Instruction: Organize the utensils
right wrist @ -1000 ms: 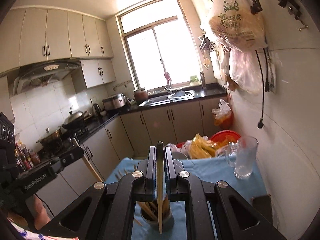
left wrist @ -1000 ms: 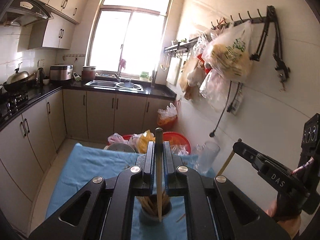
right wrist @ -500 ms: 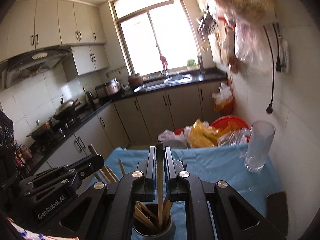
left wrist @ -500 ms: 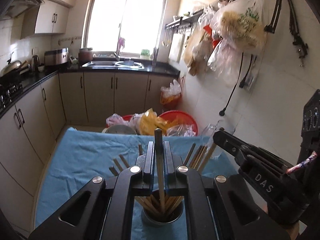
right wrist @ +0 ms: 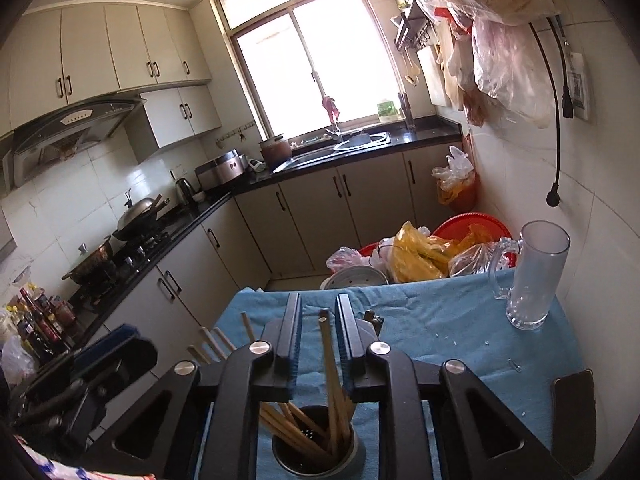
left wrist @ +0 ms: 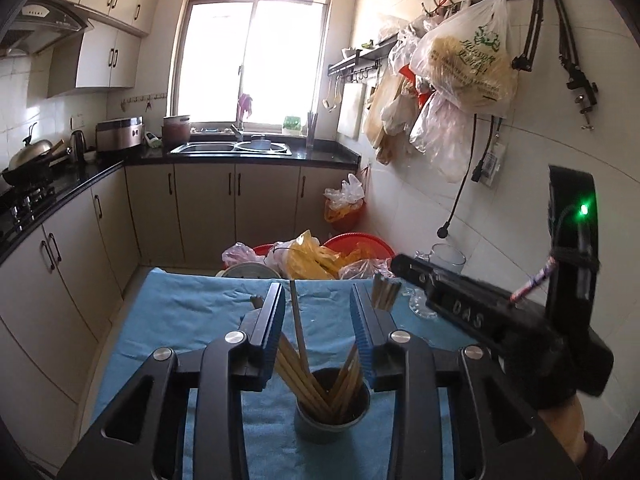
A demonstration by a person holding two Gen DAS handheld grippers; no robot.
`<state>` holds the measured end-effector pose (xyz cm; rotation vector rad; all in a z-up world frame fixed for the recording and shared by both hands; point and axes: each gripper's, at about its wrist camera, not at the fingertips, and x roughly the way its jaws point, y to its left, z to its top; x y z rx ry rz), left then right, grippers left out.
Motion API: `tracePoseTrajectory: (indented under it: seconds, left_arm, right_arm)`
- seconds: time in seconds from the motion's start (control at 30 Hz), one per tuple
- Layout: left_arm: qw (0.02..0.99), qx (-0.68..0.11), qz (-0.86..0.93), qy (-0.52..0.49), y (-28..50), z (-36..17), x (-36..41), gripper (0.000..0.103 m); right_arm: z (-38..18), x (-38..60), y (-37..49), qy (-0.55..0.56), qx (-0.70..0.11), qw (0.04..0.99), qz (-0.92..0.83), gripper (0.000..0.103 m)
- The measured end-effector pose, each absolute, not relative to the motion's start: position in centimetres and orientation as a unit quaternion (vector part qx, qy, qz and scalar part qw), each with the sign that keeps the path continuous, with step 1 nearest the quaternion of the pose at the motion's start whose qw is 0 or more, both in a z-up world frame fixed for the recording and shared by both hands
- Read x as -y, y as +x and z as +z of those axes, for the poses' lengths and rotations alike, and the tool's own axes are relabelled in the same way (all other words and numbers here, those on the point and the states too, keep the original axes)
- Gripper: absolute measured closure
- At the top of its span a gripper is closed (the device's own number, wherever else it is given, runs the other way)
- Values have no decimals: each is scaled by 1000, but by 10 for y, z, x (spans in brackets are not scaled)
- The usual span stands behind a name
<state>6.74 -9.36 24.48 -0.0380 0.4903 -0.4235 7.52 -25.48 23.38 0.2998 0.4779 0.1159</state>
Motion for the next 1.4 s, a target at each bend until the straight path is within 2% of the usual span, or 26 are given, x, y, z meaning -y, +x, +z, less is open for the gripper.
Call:
tracePoseTrajectory:
  seconds: [0.1, 0.17, 0.27, 0.33, 0.43, 0.73, 0.93, 1.4]
  left_arm:
    - [948, -239, -209, -17, 54, 244, 88, 65]
    - [948, -238, -208, -19, 45, 241, 83, 61]
    - [950, -238, -201, -20, 31, 235, 76, 57]
    - [951, -241, -195, -15, 20, 226, 72, 50]
    - [949, -252, -187, -10, 6, 211, 69, 42]
    - [947, -286, -148, 5, -38, 161, 66, 23]
    - [946, -296, -126, 29, -64, 140, 70, 20]
    - [930, -347, -115, 47, -75, 104, 79, 18]
  right_arm:
    - [239, 258, 63, 148, -228, 961, 56, 79]
    - [238, 262, 50, 148, -224, 962, 52, 71]
    - [230, 265, 31, 143, -228, 962, 45, 63]
    - [221, 266, 17, 138, -233, 962, 38, 61]
    - [206, 272, -1, 134, -244, 960, 21, 52]
    - [135, 273, -61, 149, -306, 940, -9, 47]
    - [103, 271, -87, 156, -334, 929, -18, 47]
    - [78, 264, -118, 130, -353, 925, -52, 40]
